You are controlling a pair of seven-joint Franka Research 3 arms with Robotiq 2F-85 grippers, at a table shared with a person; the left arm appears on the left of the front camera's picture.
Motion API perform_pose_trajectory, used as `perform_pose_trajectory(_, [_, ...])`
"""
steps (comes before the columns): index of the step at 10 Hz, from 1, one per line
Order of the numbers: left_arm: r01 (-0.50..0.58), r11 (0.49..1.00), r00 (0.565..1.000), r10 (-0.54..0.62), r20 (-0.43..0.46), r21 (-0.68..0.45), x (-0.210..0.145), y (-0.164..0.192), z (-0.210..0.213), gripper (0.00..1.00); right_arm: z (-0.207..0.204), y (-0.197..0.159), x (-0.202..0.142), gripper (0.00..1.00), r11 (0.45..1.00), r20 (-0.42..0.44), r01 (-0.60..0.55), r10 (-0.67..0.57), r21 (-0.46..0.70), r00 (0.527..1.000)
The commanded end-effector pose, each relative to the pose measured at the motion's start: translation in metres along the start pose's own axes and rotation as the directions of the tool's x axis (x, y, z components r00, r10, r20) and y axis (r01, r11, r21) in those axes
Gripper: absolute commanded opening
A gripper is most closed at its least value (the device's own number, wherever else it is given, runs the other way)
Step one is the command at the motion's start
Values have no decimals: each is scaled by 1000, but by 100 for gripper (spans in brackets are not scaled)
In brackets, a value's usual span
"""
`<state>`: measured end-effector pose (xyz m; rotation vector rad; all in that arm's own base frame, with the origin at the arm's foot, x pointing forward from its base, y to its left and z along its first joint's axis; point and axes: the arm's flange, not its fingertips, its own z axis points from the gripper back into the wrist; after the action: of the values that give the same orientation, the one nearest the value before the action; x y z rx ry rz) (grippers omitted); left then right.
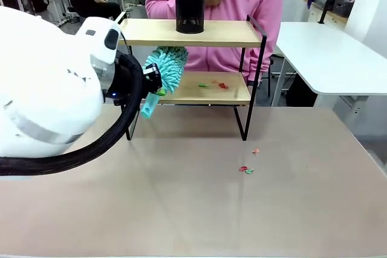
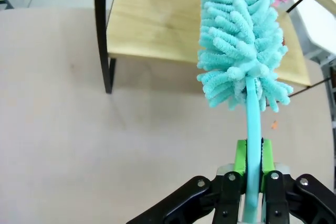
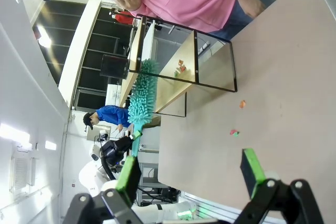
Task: Clean the shelf.
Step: Clean the remaining tier of the Shelf with the Duster once objects are removed.
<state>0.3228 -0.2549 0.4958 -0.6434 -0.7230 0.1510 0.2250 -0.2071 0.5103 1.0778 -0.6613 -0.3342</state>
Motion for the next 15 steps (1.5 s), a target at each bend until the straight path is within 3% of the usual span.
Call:
perform_pose_trajectory(1, [33, 999, 998, -33, 45, 2, 8, -1, -31, 12, -1, 1, 2, 100, 999, 10, -25, 24, 23, 1000])
perform_pose_trajectory(4, [62, 997, 997, -64, 44, 35, 7, -1, -59, 12, -1, 1, 2, 100, 999, 10, -25, 24, 23, 1000])
perform_pose_trajectory(9, [86, 994, 996, -88, 28, 66, -1, 0, -69, 12, -1, 1, 2, 100, 999, 10, -25, 24, 23, 1000])
perform_pose_trajectory(15, [182, 983, 978, -184, -102, -23, -10, -12, -77, 12, -1, 1, 2, 100, 999, 10, -25, 24, 23, 1000])
